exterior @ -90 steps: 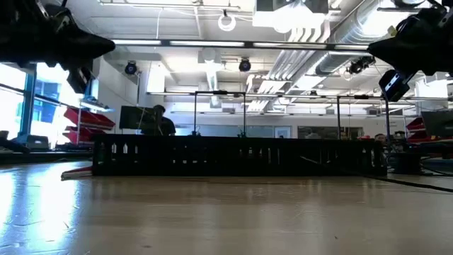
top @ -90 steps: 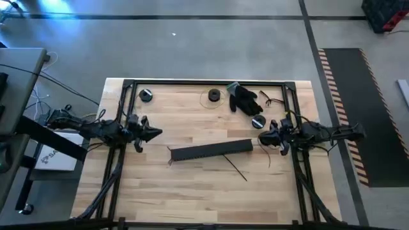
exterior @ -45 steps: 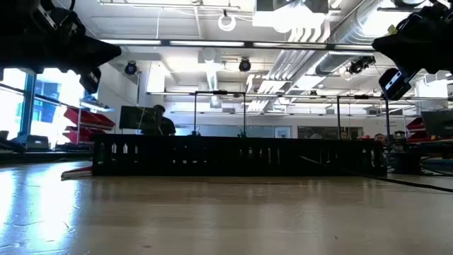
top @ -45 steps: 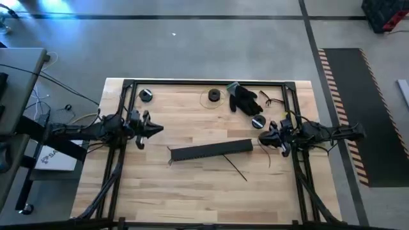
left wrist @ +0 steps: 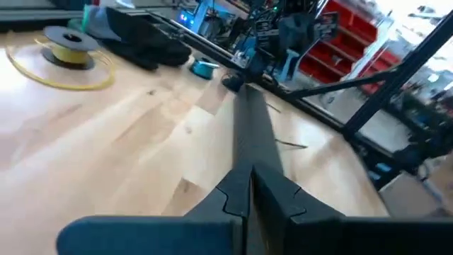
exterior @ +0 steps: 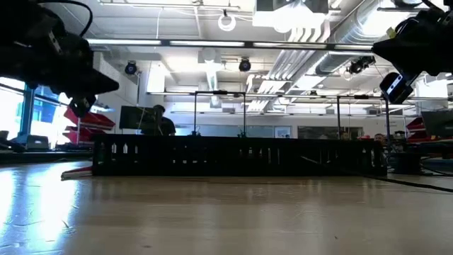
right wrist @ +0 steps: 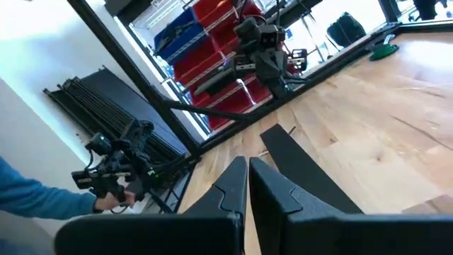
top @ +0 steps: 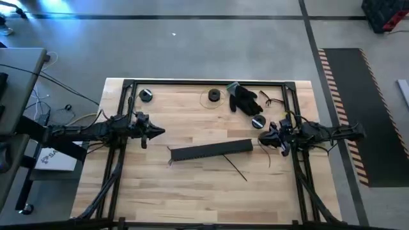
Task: Ziptie cables
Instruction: Return to Home Position
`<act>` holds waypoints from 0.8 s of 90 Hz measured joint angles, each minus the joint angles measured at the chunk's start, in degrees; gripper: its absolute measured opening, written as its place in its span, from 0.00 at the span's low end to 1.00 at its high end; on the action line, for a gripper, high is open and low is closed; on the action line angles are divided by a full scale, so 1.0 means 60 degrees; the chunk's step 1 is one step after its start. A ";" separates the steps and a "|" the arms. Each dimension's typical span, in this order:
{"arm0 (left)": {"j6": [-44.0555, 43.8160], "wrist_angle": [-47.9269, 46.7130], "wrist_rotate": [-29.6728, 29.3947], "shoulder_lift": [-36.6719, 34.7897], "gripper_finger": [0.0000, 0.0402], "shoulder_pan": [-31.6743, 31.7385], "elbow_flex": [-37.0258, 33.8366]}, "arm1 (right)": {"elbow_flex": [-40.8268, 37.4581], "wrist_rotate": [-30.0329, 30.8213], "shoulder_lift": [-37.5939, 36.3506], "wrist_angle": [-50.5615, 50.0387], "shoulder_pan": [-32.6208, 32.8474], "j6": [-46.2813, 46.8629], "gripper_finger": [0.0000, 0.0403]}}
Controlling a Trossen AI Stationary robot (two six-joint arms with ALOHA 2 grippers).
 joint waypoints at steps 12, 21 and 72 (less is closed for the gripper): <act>0.0593 0.0001 0.0003 0.0012 0.00 0.0000 0.0000 | 0.0000 0.0443 0.0004 0.0077 -0.0013 -0.0398 0.00; 0.0499 -0.0001 0.0003 0.0012 0.00 0.0000 0.0000 | 0.0000 0.0357 0.0018 0.0074 -0.0011 -0.0966 0.00; 0.0506 -0.0012 -0.0084 -0.0067 0.00 -0.0338 0.0000 | -0.0004 0.0331 0.0018 0.0074 -0.0011 -0.1118 0.00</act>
